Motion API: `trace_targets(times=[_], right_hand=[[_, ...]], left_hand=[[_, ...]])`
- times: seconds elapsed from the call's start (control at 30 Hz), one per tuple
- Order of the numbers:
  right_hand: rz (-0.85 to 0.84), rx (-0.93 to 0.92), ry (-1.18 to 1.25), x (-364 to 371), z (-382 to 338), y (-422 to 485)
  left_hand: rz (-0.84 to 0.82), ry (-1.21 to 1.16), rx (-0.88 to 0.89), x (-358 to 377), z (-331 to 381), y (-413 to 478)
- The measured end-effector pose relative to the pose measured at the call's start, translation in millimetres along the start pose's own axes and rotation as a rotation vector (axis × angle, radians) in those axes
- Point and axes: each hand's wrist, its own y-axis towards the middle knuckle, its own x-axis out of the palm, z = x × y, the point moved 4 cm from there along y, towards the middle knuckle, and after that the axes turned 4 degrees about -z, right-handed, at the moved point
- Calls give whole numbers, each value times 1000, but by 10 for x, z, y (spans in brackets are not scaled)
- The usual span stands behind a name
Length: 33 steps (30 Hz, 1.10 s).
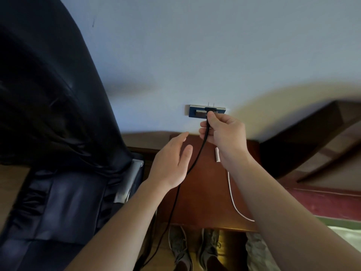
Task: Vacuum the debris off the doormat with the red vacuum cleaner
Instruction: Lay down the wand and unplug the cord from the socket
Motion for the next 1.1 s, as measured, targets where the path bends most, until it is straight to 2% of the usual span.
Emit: trace_targets(times=[0.3,0.63,0.93,1.1], right_hand=[[-16,-35,38,110,-342,-203],[-5,-46,57,155,-533,-362],[-38,-52,12,276,-621,-550],[-121,-32,7,383,-724,-748]], left_hand=[[-71,6,6,-88,152,-331],[44,59,95,-248,234,-500],[50,-3,53,-496,246,-740],[76,-19,-7,-628,284,-948]])
